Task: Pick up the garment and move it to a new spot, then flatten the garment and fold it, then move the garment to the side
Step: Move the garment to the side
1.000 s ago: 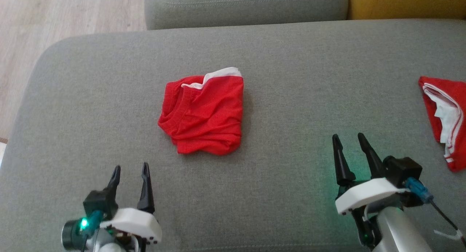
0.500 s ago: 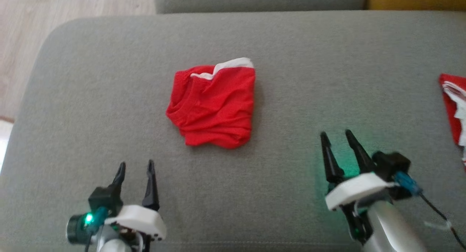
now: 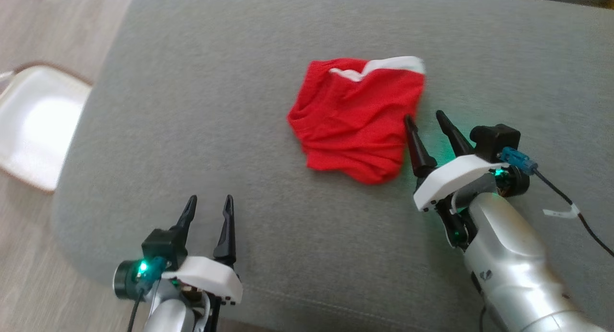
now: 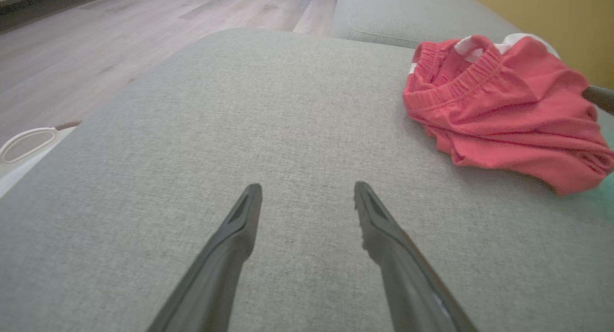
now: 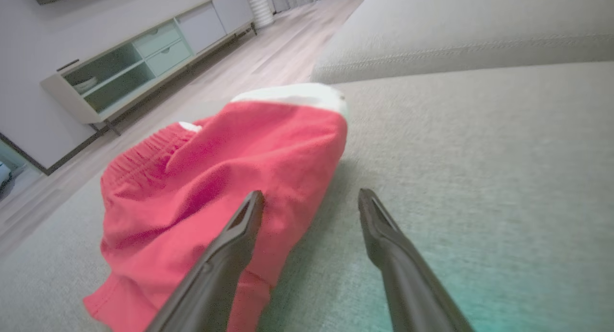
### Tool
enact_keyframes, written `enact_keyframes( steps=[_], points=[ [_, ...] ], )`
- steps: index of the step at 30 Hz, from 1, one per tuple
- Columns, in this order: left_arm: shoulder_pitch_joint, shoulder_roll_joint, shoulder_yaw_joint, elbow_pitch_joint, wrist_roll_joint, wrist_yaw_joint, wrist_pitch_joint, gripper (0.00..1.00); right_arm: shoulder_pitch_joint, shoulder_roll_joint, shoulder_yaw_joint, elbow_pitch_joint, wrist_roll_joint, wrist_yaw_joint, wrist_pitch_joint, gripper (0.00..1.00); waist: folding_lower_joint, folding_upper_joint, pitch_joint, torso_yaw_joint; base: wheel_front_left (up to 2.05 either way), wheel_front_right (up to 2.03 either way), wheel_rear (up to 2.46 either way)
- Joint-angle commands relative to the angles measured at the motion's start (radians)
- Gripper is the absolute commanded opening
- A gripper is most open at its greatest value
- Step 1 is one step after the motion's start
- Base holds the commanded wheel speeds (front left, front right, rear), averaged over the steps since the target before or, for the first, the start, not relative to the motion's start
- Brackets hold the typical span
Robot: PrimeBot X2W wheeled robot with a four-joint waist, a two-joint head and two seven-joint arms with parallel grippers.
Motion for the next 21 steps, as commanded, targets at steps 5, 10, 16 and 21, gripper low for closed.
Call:
enact_keyframes(
  steps=[5, 10, 16, 21],
  points=[
    [-0.051, 0.011, 0.013, -0.026, -0.015, 0.003, -0.006, 1.00, -0.065, 0.008, 0.052, 0.093, 0.048, 0.004, 0.009, 1.00, 0.0000, 0.0000, 0.038, 0.077, 0.00, 0.00, 0.00],
    [-0.054, 0.011, 0.013, -0.032, -0.013, 0.007, -0.006, 1.00, -0.085, 0.008, 0.098, 0.155, 0.089, 0.004, 0.006, 0.00, 0.0000, 0.0000, 0.042, 0.077, 0.00, 0.00, 0.00],
    [-0.056, 0.011, 0.026, -0.033, 0.002, 0.000, -0.006, 1.00, -0.103, 0.008, 0.113, 0.176, 0.112, 0.004, -0.028, 0.00, 0.0000, 0.0000, 0.032, 0.001, 0.00, 0.00, 0.00],
    [-0.067, 0.011, 0.035, -0.034, 0.020, -0.010, -0.006, 1.00, -0.098, 0.008, 0.112, 0.172, 0.122, 0.004, -0.036, 0.00, 0.0000, 0.0000, 0.024, -0.128, 0.00, 0.00, 0.00]
  ],
)
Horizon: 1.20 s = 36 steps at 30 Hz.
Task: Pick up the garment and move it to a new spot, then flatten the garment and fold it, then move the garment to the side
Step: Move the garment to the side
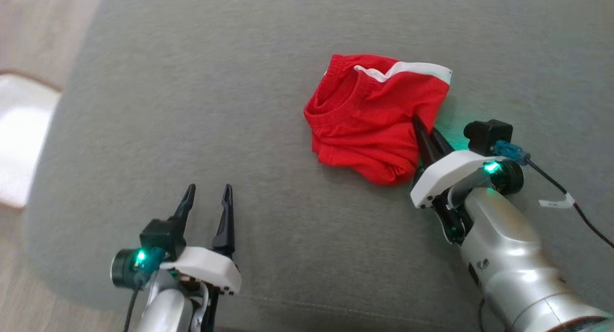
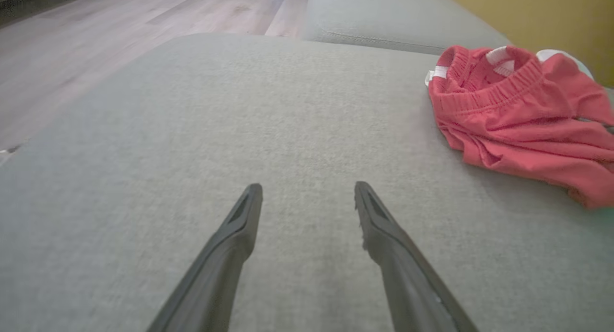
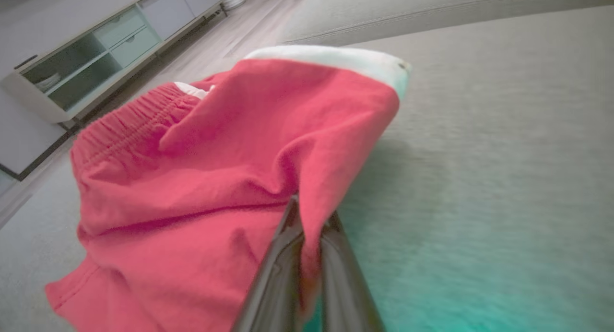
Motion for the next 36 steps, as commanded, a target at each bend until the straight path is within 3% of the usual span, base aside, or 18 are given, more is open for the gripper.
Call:
enact_keyframes(
  steps=[1, 14, 21, 28, 33, 36],
  points=[
    [-0.041, 0.010, 0.037, -0.033, 0.013, -0.002, -0.006, 1.00, 0.006, 0.011, 0.013, -0.024, 0.010, 0.004, -0.013, 0.00, 0.0000, 0.0000, -0.007, -0.111, 0.00, 0.00, 0.00],
    [-0.094, 0.010, 0.083, -0.010, 0.082, -0.045, -0.006, 1.00, 0.077, 0.011, 0.025, -0.117, 0.032, 0.004, -0.014, 0.00, 0.0000, 0.0000, -0.001, -0.498, 0.00, 0.00, 0.00],
    [-0.103, 0.010, 0.096, -0.006, 0.106, -0.062, -0.006, 1.00, 0.120, 0.011, 0.091, -0.162, 0.070, 0.004, -0.014, 0.00, 0.0000, 0.0000, 0.008, -0.648, 0.00, 0.00, 0.00],
    [-0.105, 0.010, 0.098, -0.004, 0.120, -0.074, -0.006, 1.00, 0.107, 0.011, 0.112, -0.168, 0.045, 0.004, -0.014, 0.00, 0.0000, 0.0000, 0.027, -0.697, 0.00, 0.00, 0.00],
    [-0.108, 0.010, 0.091, -0.005, 0.115, -0.078, -0.006, 1.00, 0.001, 0.008, 0.057, -0.101, -0.080, 0.004, -0.009, 0.00, 0.0000, 0.0000, 0.050, -0.654, 0.00, 0.00, 0.00],
    [-0.110, 0.010, 0.087, -0.010, 0.115, -0.078, -0.006, 1.00, -0.081, -0.025, 0.010, -0.065, -0.152, 0.004, 0.004, 0.00, 0.0000, 0.0000, 0.065, -0.614, 0.00, 0.00, 0.00]
  ],
)
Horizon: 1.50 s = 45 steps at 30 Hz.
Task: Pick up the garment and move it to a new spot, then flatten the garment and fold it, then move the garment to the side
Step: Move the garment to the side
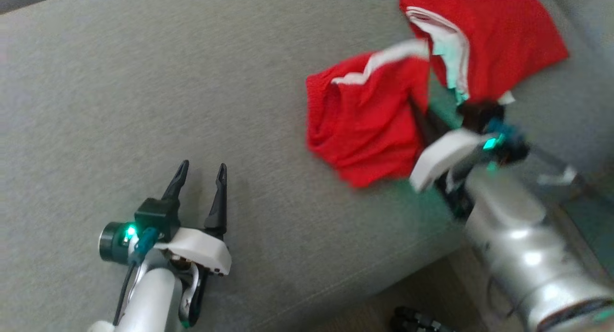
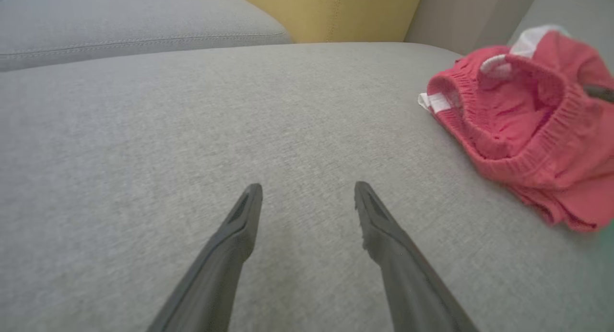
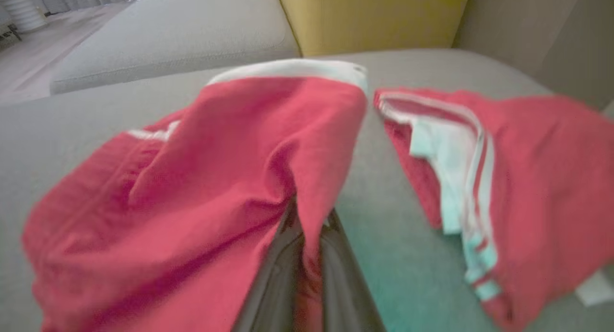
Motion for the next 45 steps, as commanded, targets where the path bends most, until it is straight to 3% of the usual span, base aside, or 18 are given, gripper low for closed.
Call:
enact_keyframes(
  steps=[1, 12, 18, 27, 28, 29, 30, 37, 45],
  points=[
    [-0.038, 0.008, 0.023, -0.034, 0.001, -0.001, -0.006, 1.00, -0.076, -0.031, -0.027, -0.004, -0.036, 0.004, 0.007, 0.00, 0.0000, 0.0000, 0.021, 0.047, 0.00, 0.00, 0.00],
    [-0.042, 0.008, 0.030, -0.048, -0.018, 0.004, -0.006, 1.00, -0.262, -0.238, -0.235, 0.159, -0.216, 0.004, 0.099, 0.00, 0.0000, 0.0000, 0.056, 0.176, 0.00, 0.00, 0.00],
    [-0.038, 0.008, 0.034, -0.052, -0.020, 0.005, -0.006, 1.00, -0.292, -0.290, -0.314, 0.191, -0.268, 0.004, 0.108, 0.00, 0.0000, 0.0000, 0.058, 0.183, 0.00, 0.00, 0.00],
    [-0.036, 0.008, 0.037, -0.056, -0.021, 0.009, -0.006, 1.00, -0.307, -0.320, -0.403, 0.189, -0.356, 0.004, 0.121, 0.00, 0.0000, 0.0000, 0.054, 0.156, 0.00, 0.00, 0.00],
    [-0.038, 0.008, 0.036, -0.056, -0.022, 0.009, -0.006, 1.00, -0.306, -0.322, -0.419, 0.186, -0.363, 0.004, 0.120, 0.20, 0.0000, 0.0000, 0.054, 0.155, 0.00, 0.00, 0.00],
    [-0.039, 0.008, 0.036, -0.055, -0.022, 0.008, -0.006, 1.00, -0.304, -0.324, -0.435, 0.181, -0.371, 0.004, 0.115, 0.74, 0.0000, 0.0000, 0.055, 0.155, 0.00, 0.00, 0.00],
    [-0.040, 0.008, 0.036, -0.055, -0.022, 0.008, -0.006, 1.00, -0.301, -0.323, -0.450, 0.173, -0.379, 0.004, 0.105, 1.00, 0.0000, 0.0000, 0.055, 0.155, 0.00, 0.00, 0.00],
    [-0.041, 0.008, 0.048, -0.055, -0.021, 0.016, -0.006, 1.00, -0.274, -0.260, -0.539, 0.067, -0.473, 0.004, 0.031, 1.00, 0.0000, 0.0000, 0.046, 0.170, 0.00, 0.00, 0.00],
    [-0.030, 0.008, 0.091, -0.073, -0.040, 0.056, -0.006, 1.00, -0.171, -0.070, -0.570, -0.128, -0.504, 0.004, -0.013, 1.00, 0.0000, 0.0000, 0.007, 0.236, 0.00, 0.00, 0.00]
  ],
)
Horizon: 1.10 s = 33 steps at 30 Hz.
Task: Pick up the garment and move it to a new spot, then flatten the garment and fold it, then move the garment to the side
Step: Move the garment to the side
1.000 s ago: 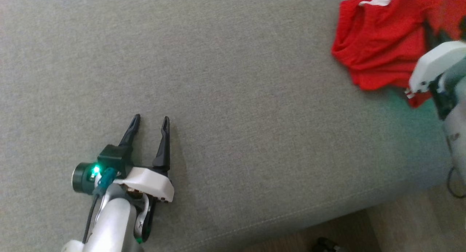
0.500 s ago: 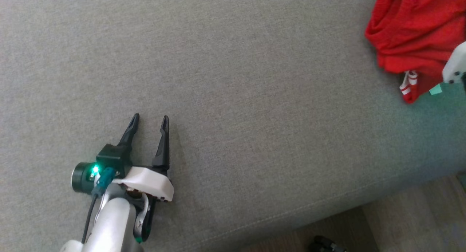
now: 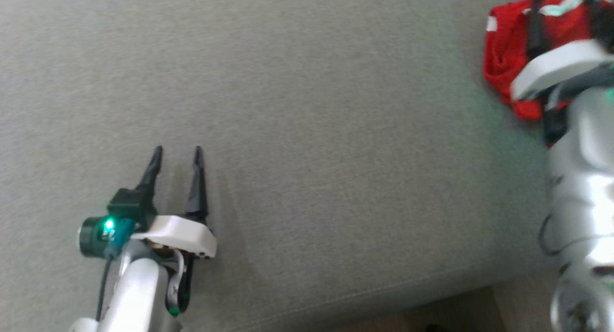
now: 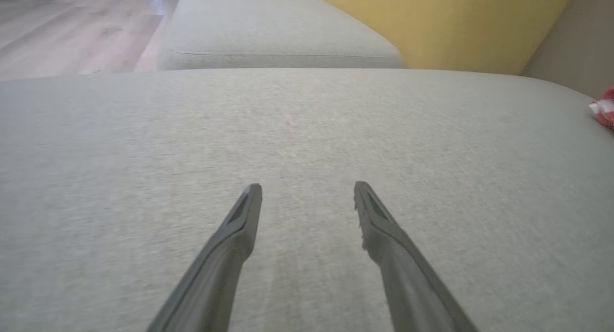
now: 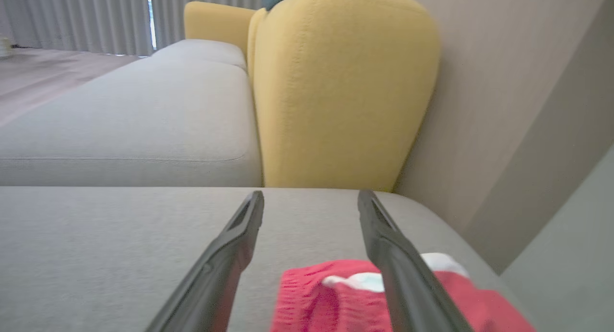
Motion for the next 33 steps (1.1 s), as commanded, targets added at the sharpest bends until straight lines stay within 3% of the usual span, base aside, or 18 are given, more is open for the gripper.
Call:
enact_keyframes(
  steps=[1, 7, 12, 17, 25, 33],
  points=[
    [-0.011, 0.009, 0.047, -0.040, -0.013, 0.015, -0.006, 1.00, 0.040, 0.037, 0.027, -0.073, 0.004, 0.004, -0.012, 1.00, 0.0000, 0.0000, -0.021, 0.037, 0.00, 0.00, 0.00],
    [0.003, 0.009, 0.077, -0.053, -0.023, 0.041, -0.006, 1.00, 0.189, 0.098, 0.069, -0.210, 0.059, 0.004, -0.013, 1.00, 0.0000, 0.0000, -0.051, 0.120, 0.00, 0.00, 0.00],
    [0.018, 0.009, 0.091, -0.054, -0.034, 0.055, -0.006, 1.00, 0.282, 0.107, 0.100, -0.256, 0.083, 0.004, -0.013, 1.00, 0.0000, 0.0000, -0.071, 0.171, 0.00, 0.00, 0.00],
    [0.038, 0.009, 0.114, -0.049, -0.040, 0.066, -0.006, 1.00, 0.364, 0.109, 0.152, -0.274, 0.193, 0.004, -0.013, 1.00, 0.0000, 0.0000, -0.100, 0.214, 0.00, 0.00, 0.00],
    [0.081, 0.009, 0.129, -0.043, -0.046, 0.074, -0.006, 1.00, 0.465, 0.109, 0.225, -0.286, 0.278, 0.004, -0.013, 1.00, 0.0000, 0.0000, -0.167, 0.243, 0.00, 0.00, 0.00],
    [0.103, 0.009, 0.144, -0.037, -0.056, 0.042, -0.006, 1.00, 0.512, 0.109, 0.249, -0.306, 0.328, 0.004, -0.013, 1.00, 0.0000, 0.0000, -0.216, 0.239, 0.00, 0.00, 0.00]
  ],
)
